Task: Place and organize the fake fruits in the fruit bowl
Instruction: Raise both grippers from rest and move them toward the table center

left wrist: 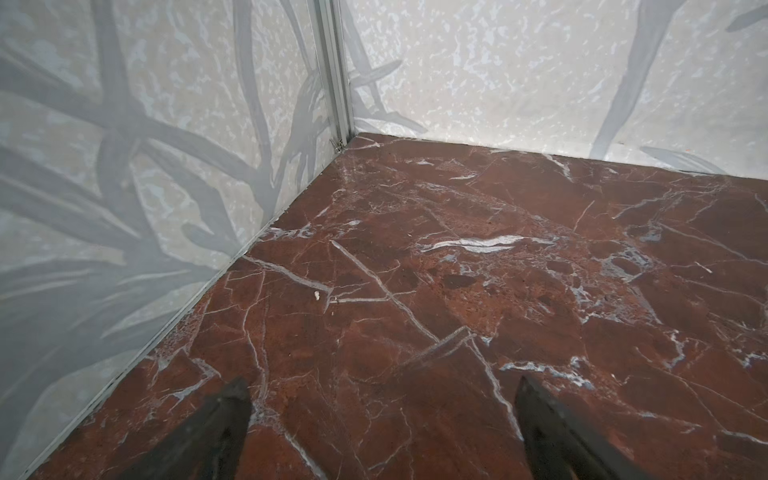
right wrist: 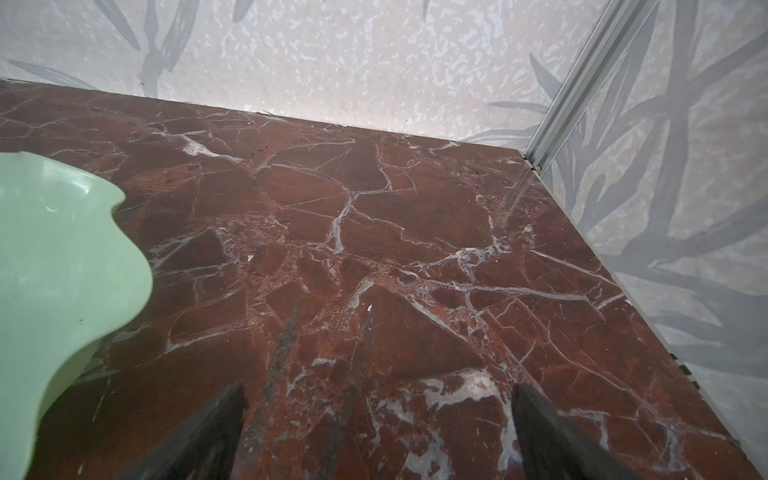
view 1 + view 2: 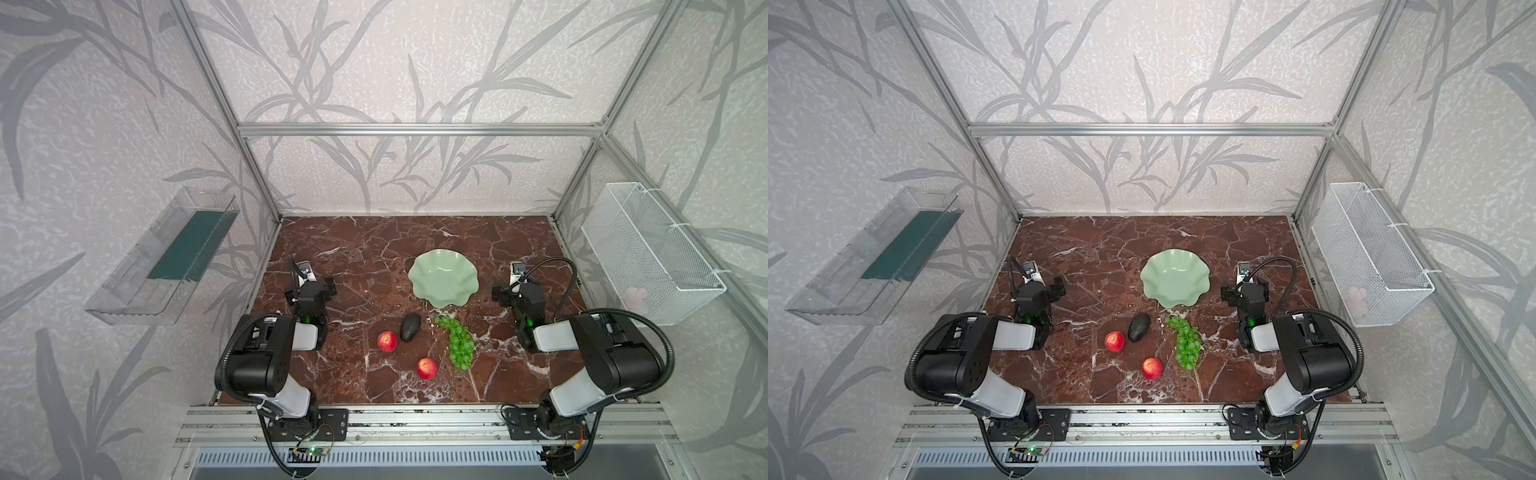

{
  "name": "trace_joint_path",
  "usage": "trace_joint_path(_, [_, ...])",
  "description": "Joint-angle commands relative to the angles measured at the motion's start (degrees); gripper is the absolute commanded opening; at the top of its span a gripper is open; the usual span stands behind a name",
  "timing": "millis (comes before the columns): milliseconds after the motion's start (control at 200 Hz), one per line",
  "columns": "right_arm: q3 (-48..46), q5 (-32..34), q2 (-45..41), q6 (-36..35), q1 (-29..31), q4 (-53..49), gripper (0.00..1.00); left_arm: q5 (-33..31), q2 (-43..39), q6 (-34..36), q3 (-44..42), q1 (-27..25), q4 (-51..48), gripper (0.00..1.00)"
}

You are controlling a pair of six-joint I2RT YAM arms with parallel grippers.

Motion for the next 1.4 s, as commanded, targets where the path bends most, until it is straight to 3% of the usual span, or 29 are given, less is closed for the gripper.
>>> trace_joint_path(0, [0.6, 0.2, -0.2, 0.7, -0.1, 0.8, 0.99, 0.1, 0.3, 0.6, 0.0, 0.2, 0.9, 0.99])
trace_joint_path(1125, [0.6, 0.3, -0.3, 0.7, -0.2, 1.0, 0.99, 0.4, -0.5, 0.8, -0.4, 0.0, 1.3, 0.97])
trace_joint_path(1200, [2.7, 1.7, -5.5, 0.7, 0.2, -6.9, 0.99, 0.2, -5.5, 0.9, 1.0, -0.1, -5.5, 0.97])
trace_joint_path(1270, [9.0, 5.4, -11.9, 1.6, 0.7, -23.9, 0.99, -3.0, -11.9, -0.5, 5.2, -0.1, -18.5, 0.97])
trace_joint_path(1320, [14.4, 8.2, -15.5, 7.7, 0.7, -33.3, 0.99, -4.2, -16.9, -4.7, 8.9, 0.0, -28.8, 0.99])
trace_joint_path(1395, [20.4, 4.7, -18.6, 17.1, 0.5, -41.5, 0.99, -2.2, -24.8, -13.4, 13.7, 0.0, -41.5, 0.99])
